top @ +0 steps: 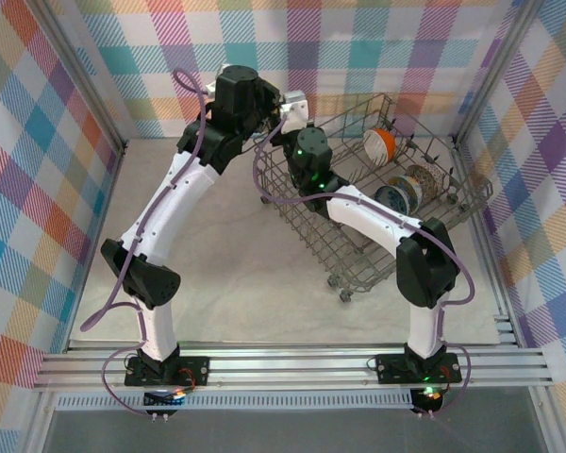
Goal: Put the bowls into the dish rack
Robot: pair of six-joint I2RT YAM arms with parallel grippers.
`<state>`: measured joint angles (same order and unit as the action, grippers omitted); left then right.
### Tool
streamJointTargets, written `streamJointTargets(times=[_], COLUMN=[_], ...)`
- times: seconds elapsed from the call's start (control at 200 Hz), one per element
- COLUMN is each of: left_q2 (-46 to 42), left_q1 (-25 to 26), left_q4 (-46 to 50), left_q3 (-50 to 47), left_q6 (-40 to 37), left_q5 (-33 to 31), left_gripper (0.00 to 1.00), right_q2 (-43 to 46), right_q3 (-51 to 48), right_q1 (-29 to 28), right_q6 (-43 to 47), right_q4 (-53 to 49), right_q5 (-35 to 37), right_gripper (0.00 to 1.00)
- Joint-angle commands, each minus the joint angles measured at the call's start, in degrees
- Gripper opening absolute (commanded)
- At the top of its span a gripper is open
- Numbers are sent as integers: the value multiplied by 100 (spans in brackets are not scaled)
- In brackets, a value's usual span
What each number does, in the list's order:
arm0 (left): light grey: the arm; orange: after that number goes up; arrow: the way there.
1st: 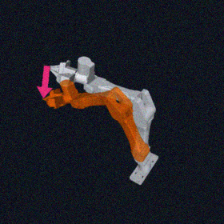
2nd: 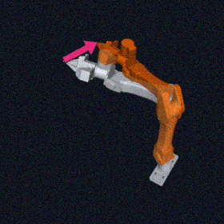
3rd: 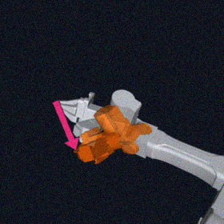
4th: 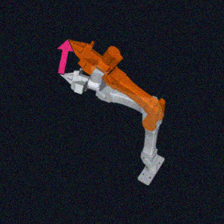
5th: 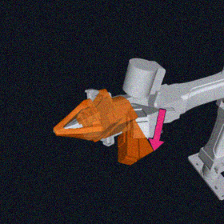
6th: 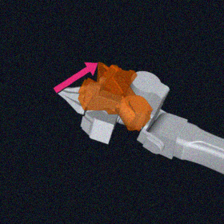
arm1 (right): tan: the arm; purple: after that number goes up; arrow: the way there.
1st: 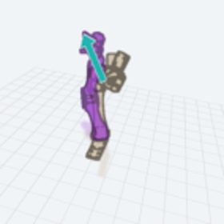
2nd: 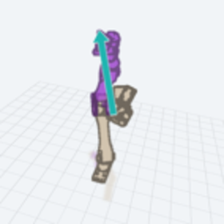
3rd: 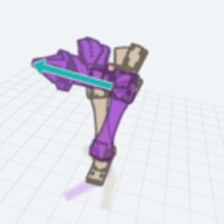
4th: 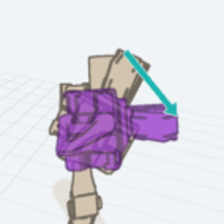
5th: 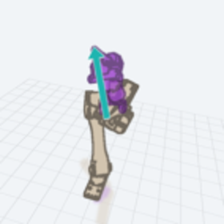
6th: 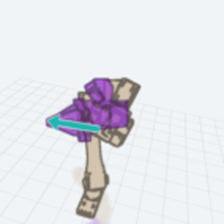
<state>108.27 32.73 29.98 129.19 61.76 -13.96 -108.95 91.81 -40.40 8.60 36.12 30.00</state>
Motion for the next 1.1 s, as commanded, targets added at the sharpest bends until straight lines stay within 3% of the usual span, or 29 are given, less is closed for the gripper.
streamJointTargets(times=[0.0,0.16,0.265,0.395,0.58,0.69,0.865,1.095], left_q2=[-153,-159,-131,-93,-215,-310,-395,-266], left_q1=[137,137,136,136,135,128,-30,-720], left_q4=[-293,-316,-352,-365,-630,-715,-802,-1147], left_q3=[254,234,214,210,-106,-203,-227,-440], left_q6=[-129,-147,-147,-163,-287,-466,-927,-974], left_q5=[121,120,187,336,439,427,594,1763], left_gripper=[0,0,0,17,52,66,77,80], right_q2=[-151,-92,-83,-118,-118,-126,-190,-7], right_q3=[209,59,80,258,488,677,915,1017], right_q1=[32,32,34,41,279,446,715,1406], right_q6=[12,-44,-51,60,-197,-254,-242,-620], right_q4=[-368,-180,-156,-307,-906,-1364,-1995,-3120], right_q5=[160,161,182,277,455,525,722,928], right_gripper=[22,4,0,0,0,0,0,0])
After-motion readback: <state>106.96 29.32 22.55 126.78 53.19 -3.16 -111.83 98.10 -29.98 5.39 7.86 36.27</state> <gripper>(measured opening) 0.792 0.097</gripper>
